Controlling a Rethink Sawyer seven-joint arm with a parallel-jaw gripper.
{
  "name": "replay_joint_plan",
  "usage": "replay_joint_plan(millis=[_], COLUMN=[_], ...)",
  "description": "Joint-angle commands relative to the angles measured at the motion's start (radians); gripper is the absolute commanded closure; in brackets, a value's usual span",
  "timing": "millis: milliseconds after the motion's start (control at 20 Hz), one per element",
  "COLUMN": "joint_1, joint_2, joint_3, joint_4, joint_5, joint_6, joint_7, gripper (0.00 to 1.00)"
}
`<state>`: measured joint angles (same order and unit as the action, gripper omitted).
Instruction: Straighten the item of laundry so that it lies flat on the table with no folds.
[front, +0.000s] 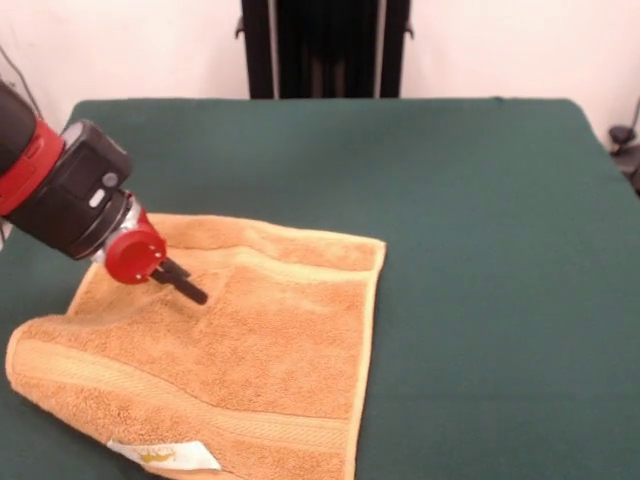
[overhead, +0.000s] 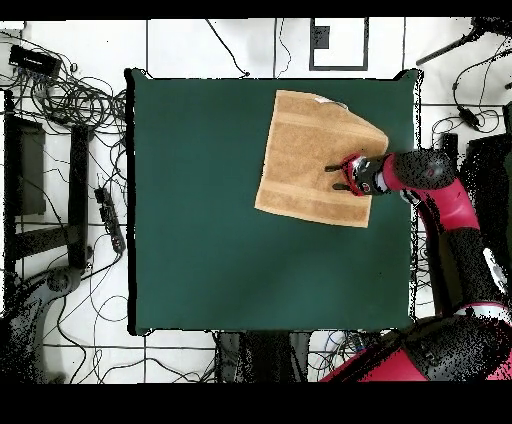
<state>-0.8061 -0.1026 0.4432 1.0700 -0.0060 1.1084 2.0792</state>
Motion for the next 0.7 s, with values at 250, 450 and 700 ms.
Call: replay_joint_plan(millis=[250, 450, 700], joint_1=[0.035, 0.040, 0.047], joint_2=[0.172, 0.172, 0.183], joint_3=[0.138, 0.134, 0.131], joint_4=[0.162, 0.160, 0.136], joint_5=[-0.026, -0.035, -0.038], joint_6=[0.066, 0.070, 0.079], joint_7=[-0.297, -0.287, -0.275], gripper=[0.00, 0.00, 0.00])
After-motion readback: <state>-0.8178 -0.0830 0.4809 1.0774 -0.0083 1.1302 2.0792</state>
